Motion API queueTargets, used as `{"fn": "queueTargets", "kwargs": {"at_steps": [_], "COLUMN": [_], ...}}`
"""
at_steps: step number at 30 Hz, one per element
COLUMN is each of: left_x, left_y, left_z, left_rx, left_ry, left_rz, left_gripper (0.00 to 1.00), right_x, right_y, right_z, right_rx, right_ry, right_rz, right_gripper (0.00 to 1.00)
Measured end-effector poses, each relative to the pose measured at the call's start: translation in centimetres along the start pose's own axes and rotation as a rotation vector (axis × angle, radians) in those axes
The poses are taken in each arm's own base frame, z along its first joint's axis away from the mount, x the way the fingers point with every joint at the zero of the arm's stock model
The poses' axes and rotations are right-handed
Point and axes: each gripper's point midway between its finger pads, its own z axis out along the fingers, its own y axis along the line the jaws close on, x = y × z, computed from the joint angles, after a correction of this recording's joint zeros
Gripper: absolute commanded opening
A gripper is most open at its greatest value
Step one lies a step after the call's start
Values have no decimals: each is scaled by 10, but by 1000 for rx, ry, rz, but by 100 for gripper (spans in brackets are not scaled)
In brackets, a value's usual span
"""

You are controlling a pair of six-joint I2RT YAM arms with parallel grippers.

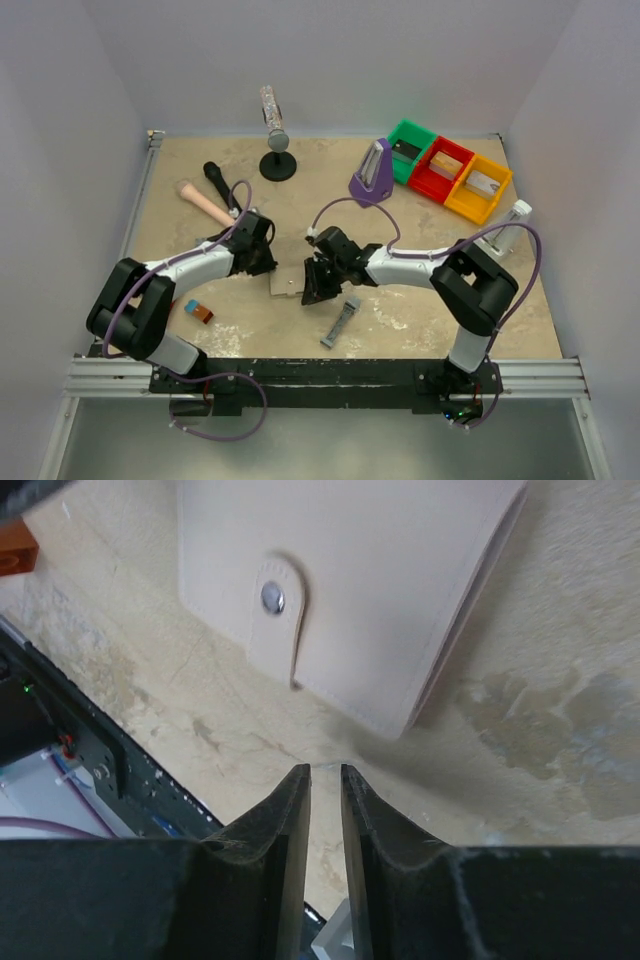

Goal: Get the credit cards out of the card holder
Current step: Move the card holder to the center of the board.

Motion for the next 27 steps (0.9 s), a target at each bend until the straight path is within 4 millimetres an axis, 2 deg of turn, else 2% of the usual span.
{"fn": "queueTargets", "kwargs": {"at_steps": [5, 9, 11, 15, 19, 27], "left_x": [11, 28, 35, 47, 57, 75], "left_y": [-8, -10, -10, -8, -8, -17], "left_z": [-2, -10, -14, -20, -24, -29], "left_rx": [53, 88, 102, 123, 144, 161], "left_ry": [9, 22, 30, 34, 32, 21], "left_rz": [25, 54, 61, 63, 60, 73], "left_gripper": [23, 23, 23, 23, 23, 23], "right_x": [-18, -34, -35, -35, -44, -56], "right_y": [-19, -37, -41, -40, -37, -39], "right_z": [-4, -11, -12, -14, -10, -8], "right_rx": [26, 46, 53, 57, 62, 85], "right_ry": [-22, -51, -51, -42, -35, -15], "right_rz": [57, 102, 106, 94, 78, 51], "right_gripper": [27, 28, 29, 30, 31, 34]}}
